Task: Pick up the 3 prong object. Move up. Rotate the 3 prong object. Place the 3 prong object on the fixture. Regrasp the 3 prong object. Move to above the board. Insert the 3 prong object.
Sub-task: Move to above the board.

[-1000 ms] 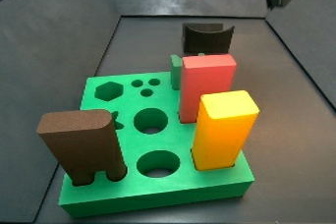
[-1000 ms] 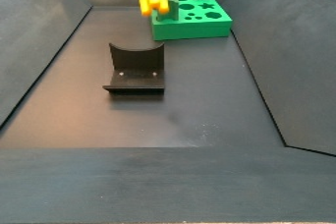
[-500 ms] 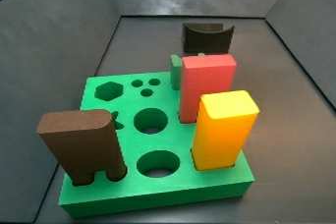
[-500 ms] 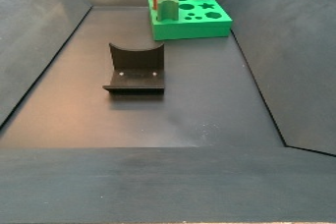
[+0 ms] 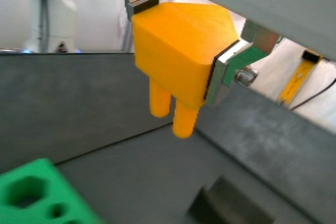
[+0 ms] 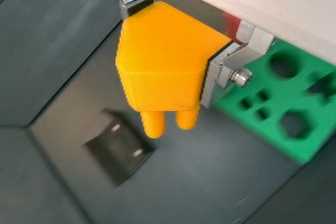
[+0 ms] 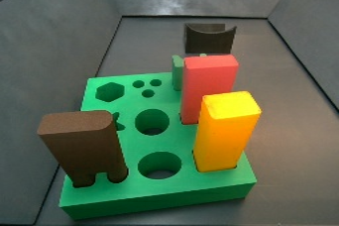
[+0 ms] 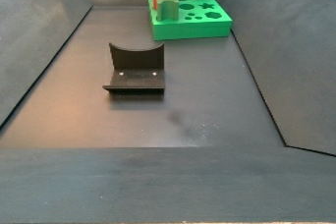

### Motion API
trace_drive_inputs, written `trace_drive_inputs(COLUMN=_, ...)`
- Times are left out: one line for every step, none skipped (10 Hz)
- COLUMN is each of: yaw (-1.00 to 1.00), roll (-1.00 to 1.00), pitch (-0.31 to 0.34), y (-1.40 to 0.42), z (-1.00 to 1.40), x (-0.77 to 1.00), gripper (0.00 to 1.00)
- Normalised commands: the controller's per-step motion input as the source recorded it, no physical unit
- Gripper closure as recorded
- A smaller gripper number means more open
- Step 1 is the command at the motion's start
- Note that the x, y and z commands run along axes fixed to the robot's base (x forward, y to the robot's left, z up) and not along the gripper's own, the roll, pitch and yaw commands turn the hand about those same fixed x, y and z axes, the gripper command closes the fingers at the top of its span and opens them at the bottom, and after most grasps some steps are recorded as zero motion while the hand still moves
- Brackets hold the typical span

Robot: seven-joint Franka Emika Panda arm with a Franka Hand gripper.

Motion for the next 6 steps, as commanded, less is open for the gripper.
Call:
trace_drive_inputs(yaw=-0.12, roll=-1.00, pitch=-0.149, y=-0.62, z=0.27, x=-0.41, gripper=1.00)
trace_drive_inputs(yaw=-0.13, roll=-1.00, pitch=-0.144, y=-0.35, z=0.15, x=-0.27, gripper=1.00)
trace_drive_inputs(yaw=-0.13, roll=-1.00, pitch=-0.134, y=-0.14, z=0.07, x=-0.15, gripper=1.00)
trace_drive_inputs(yaw=-0.13, roll=-1.00, pitch=-0.137, y=-0.08, z=0.05, x=-0.12, gripper=1.00)
trace_drive_inputs(yaw=-0.12, roll=-0.95, pitch=-0.143, y=-0.02, z=0.02, x=-0.10, gripper=1.00)
trace_drive_inputs(yaw=-0.07, roll=-0.66, pitch=-0.110, y=0.01, z=0.01, x=-0.08, gripper=1.00)
